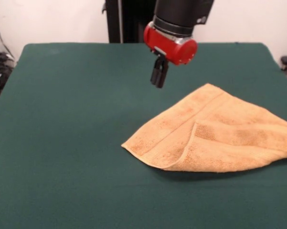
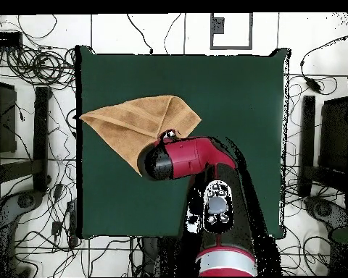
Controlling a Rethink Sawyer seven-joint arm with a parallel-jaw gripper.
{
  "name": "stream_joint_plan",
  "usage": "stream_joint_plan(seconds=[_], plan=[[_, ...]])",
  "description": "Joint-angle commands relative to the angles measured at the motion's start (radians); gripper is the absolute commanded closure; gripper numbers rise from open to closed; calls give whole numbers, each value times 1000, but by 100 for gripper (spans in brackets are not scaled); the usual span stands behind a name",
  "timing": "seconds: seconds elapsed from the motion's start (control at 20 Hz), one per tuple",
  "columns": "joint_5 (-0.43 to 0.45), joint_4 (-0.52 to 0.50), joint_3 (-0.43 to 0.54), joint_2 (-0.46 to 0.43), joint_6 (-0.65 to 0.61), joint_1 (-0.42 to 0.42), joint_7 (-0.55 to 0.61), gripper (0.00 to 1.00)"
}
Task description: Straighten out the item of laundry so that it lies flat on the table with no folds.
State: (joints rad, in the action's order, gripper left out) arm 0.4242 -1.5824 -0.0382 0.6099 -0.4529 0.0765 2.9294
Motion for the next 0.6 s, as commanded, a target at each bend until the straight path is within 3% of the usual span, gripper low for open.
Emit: stream_joint_plan(seconds=[0.05, 0.6], plan=[[21, -104, 126, -62, -33, -32, -115, 100], [34, -148, 96, -60, -10, -70, -81, 100]])
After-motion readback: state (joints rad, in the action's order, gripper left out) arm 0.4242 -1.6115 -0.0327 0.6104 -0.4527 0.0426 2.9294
